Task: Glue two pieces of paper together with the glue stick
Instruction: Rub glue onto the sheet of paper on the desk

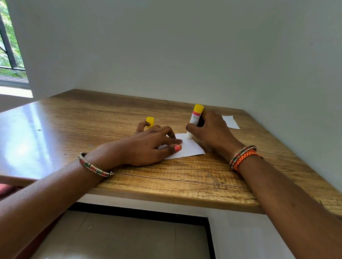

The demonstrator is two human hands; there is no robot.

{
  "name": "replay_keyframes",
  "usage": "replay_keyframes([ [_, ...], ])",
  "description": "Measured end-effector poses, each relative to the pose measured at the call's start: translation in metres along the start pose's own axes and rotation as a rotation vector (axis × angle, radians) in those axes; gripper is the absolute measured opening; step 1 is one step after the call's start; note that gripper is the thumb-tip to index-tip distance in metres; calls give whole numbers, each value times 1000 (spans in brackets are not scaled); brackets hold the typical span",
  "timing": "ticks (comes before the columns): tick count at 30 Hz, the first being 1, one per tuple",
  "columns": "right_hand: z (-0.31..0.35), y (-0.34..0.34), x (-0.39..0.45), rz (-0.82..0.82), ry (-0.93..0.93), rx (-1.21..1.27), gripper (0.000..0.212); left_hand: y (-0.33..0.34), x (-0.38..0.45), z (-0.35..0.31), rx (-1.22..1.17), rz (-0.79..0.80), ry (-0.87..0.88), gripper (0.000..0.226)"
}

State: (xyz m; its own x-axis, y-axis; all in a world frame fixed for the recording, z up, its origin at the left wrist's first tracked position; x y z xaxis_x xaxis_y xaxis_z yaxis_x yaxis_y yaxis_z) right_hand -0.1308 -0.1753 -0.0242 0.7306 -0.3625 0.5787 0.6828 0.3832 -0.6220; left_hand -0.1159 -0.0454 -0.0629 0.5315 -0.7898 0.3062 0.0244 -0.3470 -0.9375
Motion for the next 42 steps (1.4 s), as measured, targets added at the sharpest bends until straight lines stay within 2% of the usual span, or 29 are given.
replay_keyframes([
  [25,5,-18,-22,22,18,71,16,0,0,2,8,-35,20,49],
  [30,0,-19,-21,56,96,152,15,1,0,1,11,-35,35,49],
  [35,-10,-42,-10,-144,244,449,22,-3,-2,-9,121,-72,-11,58],
  [37,-14,-46,-8,-202,261,445,20,-2,-2,-21,277,-76,-35,63],
  [40,-19,-47,-7,-254,265,398,17,1,11,-33,447,19,-108,67],
  [42,-22,-46,-7,-263,270,372,22,-5,25,-32,353,41,-194,66],
])
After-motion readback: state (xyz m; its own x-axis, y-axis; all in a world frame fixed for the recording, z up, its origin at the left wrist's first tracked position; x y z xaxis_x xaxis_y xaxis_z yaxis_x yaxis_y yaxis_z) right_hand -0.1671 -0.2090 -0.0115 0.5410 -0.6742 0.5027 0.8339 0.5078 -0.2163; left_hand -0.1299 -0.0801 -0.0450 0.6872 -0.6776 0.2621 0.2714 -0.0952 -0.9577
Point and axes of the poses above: each hand's wrist, its own x-axis towards the middle knuckle, its own y-axis out of the palm, z = x × y, the point moved 9 cm from there along x, towards the middle knuckle, and after that the axes turned 13 degrees about -z, right-handed, at the moved point
